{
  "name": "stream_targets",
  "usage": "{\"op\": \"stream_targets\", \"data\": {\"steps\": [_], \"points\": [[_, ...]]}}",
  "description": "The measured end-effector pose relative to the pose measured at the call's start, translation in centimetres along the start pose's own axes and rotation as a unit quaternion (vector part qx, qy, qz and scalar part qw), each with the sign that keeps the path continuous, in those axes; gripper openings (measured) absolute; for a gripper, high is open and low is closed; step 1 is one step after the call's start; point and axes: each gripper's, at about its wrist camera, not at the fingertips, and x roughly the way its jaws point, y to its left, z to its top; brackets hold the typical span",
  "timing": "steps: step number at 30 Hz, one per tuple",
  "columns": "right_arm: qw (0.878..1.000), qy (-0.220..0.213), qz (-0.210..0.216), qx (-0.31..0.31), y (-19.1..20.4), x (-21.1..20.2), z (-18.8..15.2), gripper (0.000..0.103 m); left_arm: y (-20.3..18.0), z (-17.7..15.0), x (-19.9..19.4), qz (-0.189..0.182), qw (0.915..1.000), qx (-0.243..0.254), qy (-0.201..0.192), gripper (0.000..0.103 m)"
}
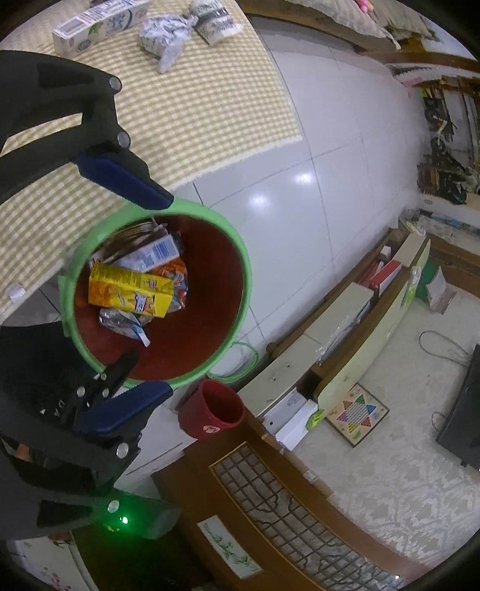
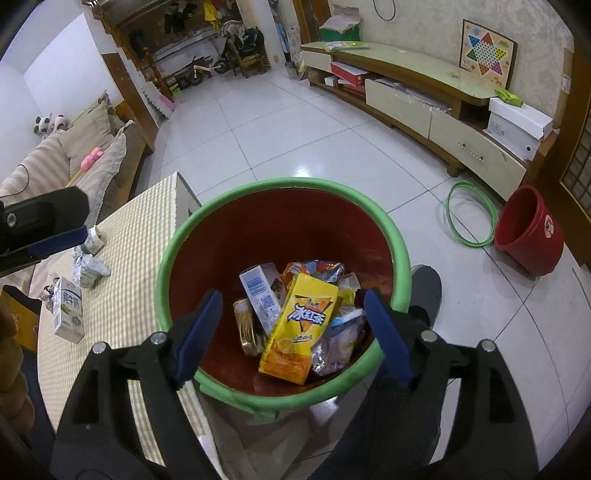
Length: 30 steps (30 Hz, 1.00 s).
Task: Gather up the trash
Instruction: 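Move both open tools away from the green bin back over the table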
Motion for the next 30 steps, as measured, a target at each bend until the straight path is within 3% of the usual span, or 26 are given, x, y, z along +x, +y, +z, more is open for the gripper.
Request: {"op": "stream_targets", "data": {"steps": [15, 30], "points": [[0.998, -0.004, 0.027, -0.058, 8.4, -0.7, -0.5, 0.088, 8.7, -3.0, -7.4, 0.053, 0.9963, -0.055, -0.04, 0.092], [0.982, 0.021, 0.086, -0.167, 23.0, 0.6, -3.5, 0.09, 22.2, -8.3, -16.6, 0.123, 0.9769, -0.154, -0.082, 0.092]]}}
